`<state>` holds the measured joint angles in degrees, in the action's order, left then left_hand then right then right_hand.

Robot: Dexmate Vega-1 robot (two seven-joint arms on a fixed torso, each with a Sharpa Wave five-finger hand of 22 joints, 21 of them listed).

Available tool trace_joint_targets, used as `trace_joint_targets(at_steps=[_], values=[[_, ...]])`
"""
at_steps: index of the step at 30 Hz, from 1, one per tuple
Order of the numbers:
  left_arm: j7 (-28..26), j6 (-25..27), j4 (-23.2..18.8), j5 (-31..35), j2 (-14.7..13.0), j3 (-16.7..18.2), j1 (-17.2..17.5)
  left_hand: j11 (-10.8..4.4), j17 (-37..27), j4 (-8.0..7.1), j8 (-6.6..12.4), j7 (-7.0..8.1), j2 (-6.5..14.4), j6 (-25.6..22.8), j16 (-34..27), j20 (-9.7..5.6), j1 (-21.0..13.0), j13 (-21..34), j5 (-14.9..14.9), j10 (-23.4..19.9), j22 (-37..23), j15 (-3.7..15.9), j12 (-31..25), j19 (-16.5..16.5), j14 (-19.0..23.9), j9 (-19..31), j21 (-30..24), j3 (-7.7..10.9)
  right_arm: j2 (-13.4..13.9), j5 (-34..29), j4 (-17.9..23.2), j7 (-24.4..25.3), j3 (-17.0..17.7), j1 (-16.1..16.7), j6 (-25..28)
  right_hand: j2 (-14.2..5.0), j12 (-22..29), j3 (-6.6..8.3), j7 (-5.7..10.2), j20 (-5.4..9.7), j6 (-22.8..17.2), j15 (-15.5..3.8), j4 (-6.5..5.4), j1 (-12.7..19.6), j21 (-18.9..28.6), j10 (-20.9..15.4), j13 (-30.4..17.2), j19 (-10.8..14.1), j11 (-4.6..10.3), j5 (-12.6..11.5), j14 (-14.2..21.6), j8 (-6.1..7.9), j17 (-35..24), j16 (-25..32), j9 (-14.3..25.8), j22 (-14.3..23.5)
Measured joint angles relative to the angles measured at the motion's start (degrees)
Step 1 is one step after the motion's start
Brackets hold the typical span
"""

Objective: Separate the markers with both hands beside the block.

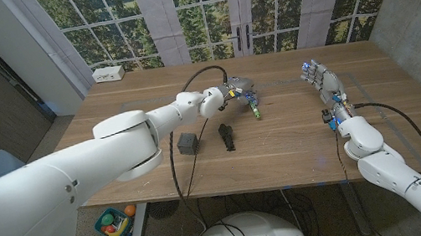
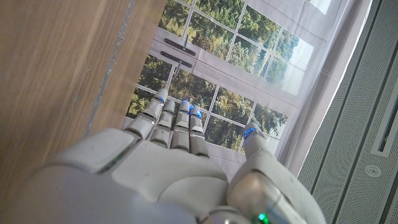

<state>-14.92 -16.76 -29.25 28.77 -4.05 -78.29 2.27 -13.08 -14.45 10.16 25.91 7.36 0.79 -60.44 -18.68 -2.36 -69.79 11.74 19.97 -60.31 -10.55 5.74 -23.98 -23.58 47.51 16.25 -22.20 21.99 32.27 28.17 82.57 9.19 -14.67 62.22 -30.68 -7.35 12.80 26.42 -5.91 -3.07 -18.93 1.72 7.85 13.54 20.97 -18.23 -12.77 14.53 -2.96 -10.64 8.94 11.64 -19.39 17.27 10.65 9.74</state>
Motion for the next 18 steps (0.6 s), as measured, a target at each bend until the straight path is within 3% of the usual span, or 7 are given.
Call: trace_joint_targets(at_steps=[4, 8, 12, 13, 18], values=[[-0.32, 1.20, -3.29, -0.13, -1.51, 1.79, 1.05, 0.00, -0.15, -0.12, 0.63, 0.00, -0.13, 0.00, 0.00, 0.00, -0.14, 0.00, 1.54, 0.00, 0.00, -0.01, -0.13, 0.00, 0.42, 0.56, 0.00, 0.01, 0.08, -0.42, 0.30, 0.43, 0.03, 0.11, 0.31, -0.50, 0.00, 0.10, 0.00, 0.00, 0.00, -0.19, 0.56, 0.52, -0.22, 0.00, 0.00, 0.00, 0.00, 0.00, 0.19, 0.00, 0.27, 0.00, 0.00, 0.00], [-0.32, 1.20, -6.83, -0.13, -2.84, 3.91, 2.35, 0.00, -0.34, -0.12, 1.30, 0.00, -0.34, 0.00, 0.00, 0.00, -0.36, 0.00, 3.95, 0.00, 0.00, 0.28, -0.15, 0.00, 0.72, 1.45, 0.00, 0.01, 0.08, -0.94, 0.30, 0.95, 0.03, 0.11, 0.75, 0.16, 0.00, 0.41, 0.00, 0.02, 0.00, -0.19, 0.87, 1.20, -0.22, -0.31, 0.00, 0.02, 0.31, -0.20, 0.19, 0.00, 0.26, 0.00, 0.00, 0.00], [-0.32, 1.20, -9.32, -0.13, -3.71, 5.43, 3.28, 0.00, -0.61, -0.12, 1.65, 0.00, -0.34, 0.00, 0.00, 0.00, -0.35, 0.01, 5.46, 0.00, 0.01, 0.28, -0.15, 0.00, 0.72, 1.98, 0.00, 0.01, 0.08, -1.53, 0.30, 1.67, 0.03, 0.11, 1.41, 0.23, 0.00, 1.05, 0.00, 0.41, 0.00, -0.47, 1.99, 2.81, -0.22, -0.08, 0.00, 1.64, 0.54, -0.56, 0.86, 0.00, 0.53, 0.00, 0.00, 0.00], [-0.81, 8.09, -10.18, -0.40, -3.98, 5.96, 3.57, 0.00, -0.62, -0.12, 1.78, 0.00, -0.34, 0.00, 0.00, 0.00, -0.35, 0.01, 5.72, 0.00, 0.01, 0.28, -0.15, 0.00, 0.72, 2.19, 0.00, 0.01, 0.61, -1.87, 1.77, 2.10, 0.12, 0.58, 1.80, 0.19, 0.00, 1.23, 0.00, 0.61, 0.00, -0.59, 2.17, 4.09, -0.22, -0.09, 0.00, 1.86, 0.55, -0.79, 1.07, 0.00, 0.53, 0.00, 0.01, 0.00], [-1.11, 9.69, -12.95, -0.38, -4.79, 7.90, 4.57, 0.00, -0.87, -0.12, 2.10, 0.00, -0.33, 0.00, 0.00, 0.00, -0.34, 0.01, 7.12, 0.00, 0.01, 0.39, -0.15, 0.00, 1.23, 2.76, 0.00, 0.01, 0.89, -3.85, 2.70, 4.57, 0.20, 0.90, 3.79, 1.11, 0.00, 1.74, 0.51, 0.91, -0.51, -1.67, 2.67, 6.37, -0.22, -0.63, 0.00, 3.41, 1.51, -0.88, 3.16, 0.13, 0.53, 0.38, 0.01, 0.28]])
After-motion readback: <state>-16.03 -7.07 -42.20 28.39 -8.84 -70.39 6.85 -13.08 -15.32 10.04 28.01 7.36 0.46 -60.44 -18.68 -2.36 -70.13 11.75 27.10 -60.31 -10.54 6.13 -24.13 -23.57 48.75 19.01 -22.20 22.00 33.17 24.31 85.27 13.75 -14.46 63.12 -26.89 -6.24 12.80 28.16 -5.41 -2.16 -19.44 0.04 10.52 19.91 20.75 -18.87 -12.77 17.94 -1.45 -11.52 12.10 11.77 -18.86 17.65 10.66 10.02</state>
